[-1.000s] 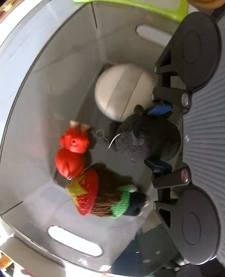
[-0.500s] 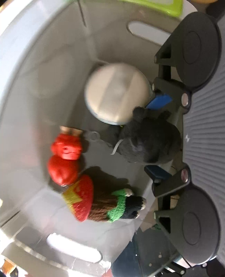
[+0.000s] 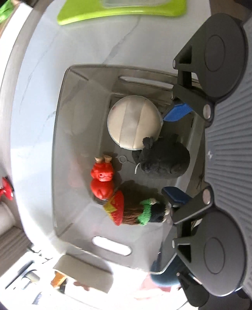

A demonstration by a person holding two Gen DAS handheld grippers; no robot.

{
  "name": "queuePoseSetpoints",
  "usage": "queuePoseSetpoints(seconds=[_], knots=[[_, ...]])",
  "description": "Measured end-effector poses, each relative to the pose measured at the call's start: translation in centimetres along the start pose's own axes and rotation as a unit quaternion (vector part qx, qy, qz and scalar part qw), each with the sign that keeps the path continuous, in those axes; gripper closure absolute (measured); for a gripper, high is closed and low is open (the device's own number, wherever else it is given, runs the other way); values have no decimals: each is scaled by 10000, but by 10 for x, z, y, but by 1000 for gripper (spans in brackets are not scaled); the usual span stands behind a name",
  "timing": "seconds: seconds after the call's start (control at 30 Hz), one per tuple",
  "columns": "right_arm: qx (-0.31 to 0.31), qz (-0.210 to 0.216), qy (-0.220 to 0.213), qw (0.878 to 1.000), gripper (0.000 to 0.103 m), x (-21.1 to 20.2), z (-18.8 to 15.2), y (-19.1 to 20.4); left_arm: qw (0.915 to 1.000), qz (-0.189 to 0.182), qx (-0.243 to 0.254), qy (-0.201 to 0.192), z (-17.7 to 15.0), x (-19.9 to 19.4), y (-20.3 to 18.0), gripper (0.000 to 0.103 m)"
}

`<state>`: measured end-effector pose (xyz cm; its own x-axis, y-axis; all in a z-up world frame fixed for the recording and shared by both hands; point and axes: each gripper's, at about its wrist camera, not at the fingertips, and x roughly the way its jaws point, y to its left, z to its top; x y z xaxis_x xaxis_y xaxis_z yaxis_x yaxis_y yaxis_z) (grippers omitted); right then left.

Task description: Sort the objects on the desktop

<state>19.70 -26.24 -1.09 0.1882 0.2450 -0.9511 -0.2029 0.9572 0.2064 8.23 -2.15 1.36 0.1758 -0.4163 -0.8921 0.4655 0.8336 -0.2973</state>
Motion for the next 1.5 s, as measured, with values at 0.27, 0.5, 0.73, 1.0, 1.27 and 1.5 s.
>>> queuePoseSetpoints(seconds=[0.27,0.5,0.73,1.0,1.27,1.5], knots=[[-124,660,799,9945,21,44,31,4,9981,120,75,-596,-2,-34,-1,4],[-374,-55,1675,9852,29,113,50,29,9947,227,111,-995,-8,-57,10,4],[-633,-301,1153,9909,45,115,45,48,9923,342,170,-1175,-7,-60,19,4],[-738,-191,1461,9863,40,121,38,56,9929,168,112,-1172,-5,-58,22,4],[-424,-39,1272,9910,34,101,48,42,9939,52,44,-1101,-7,-54,29,4],[1005,1462,259,9838,33,57,61,27,9910,-397,-208,-1259,-28,-67,55,4]])
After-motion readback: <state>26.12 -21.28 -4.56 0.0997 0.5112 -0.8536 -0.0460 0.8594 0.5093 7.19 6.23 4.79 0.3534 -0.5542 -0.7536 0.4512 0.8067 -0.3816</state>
